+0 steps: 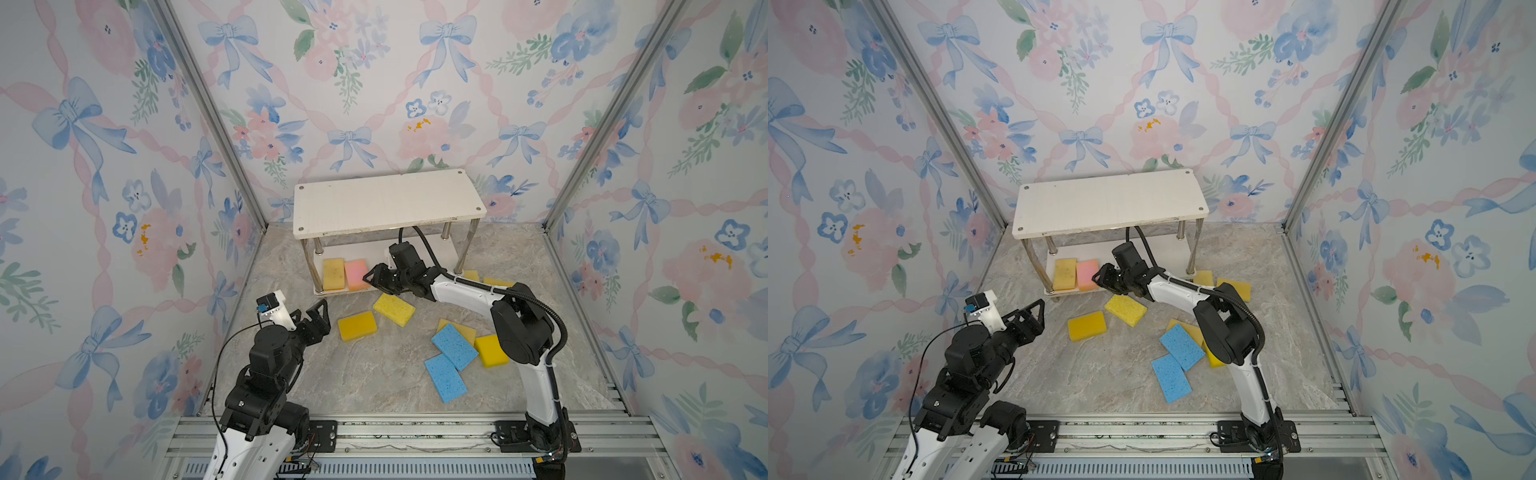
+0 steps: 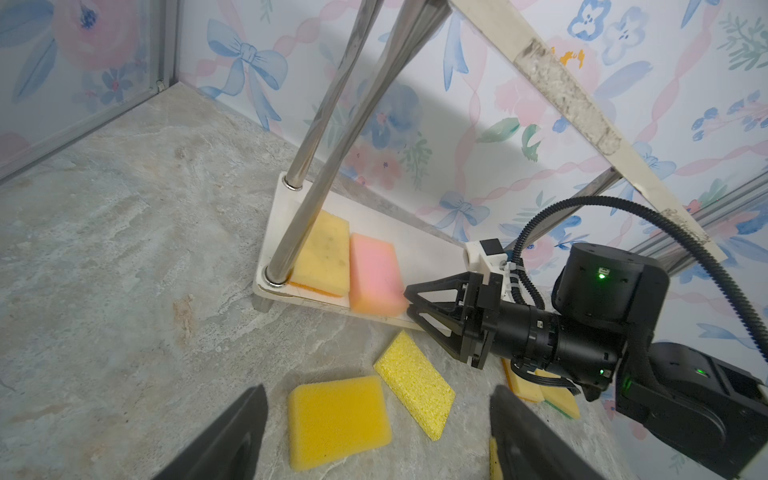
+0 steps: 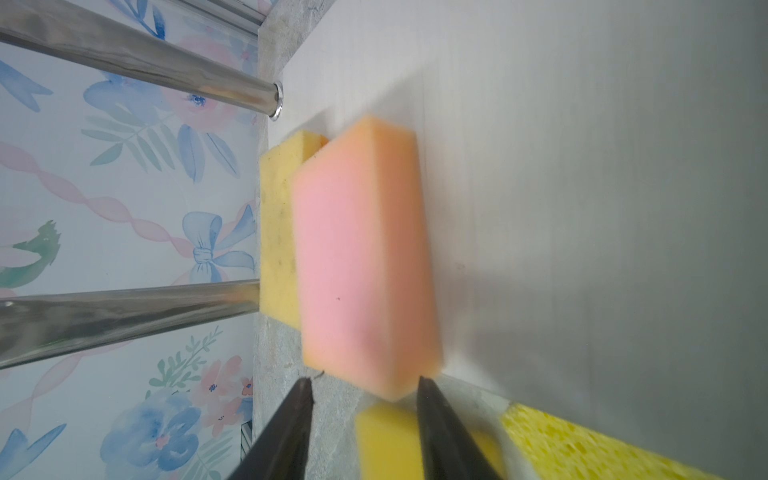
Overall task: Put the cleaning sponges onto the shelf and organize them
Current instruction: 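Lower the pink sponge beside the yellow sponge and open the right gripper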
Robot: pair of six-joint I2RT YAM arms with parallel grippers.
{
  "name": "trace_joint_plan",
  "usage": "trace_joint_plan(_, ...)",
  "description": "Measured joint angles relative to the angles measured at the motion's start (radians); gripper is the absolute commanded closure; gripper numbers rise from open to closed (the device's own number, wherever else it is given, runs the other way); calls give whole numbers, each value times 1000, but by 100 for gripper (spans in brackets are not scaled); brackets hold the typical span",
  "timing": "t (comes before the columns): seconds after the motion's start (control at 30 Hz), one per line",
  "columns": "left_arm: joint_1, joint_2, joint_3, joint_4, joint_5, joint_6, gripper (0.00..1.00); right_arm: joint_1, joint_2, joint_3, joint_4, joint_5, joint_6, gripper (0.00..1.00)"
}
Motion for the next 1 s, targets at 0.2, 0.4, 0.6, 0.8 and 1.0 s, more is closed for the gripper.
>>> trace_joint_plan(0.2, 0, 0, 0, 0, 0, 0, 14, 6, 0, 0, 8, 0, 3, 52)
trace_joint_plan(0.4, 0, 0, 0, 0, 6, 0, 14, 6, 1, 0, 29, -16, 6, 52)
trace_joint_plan(0.6, 0, 0, 0, -3, 7, 0, 14, 11, 18, 5, 50, -29, 12, 52)
trace_joint_plan(0.8, 0, 0, 0, -3, 7, 0, 14, 23, 26, 13, 55, -31, 14, 51)
trace_joint_plan(1.0, 0, 0, 0, -3, 8, 0, 14, 24, 13, -8, 53, -27, 7, 50)
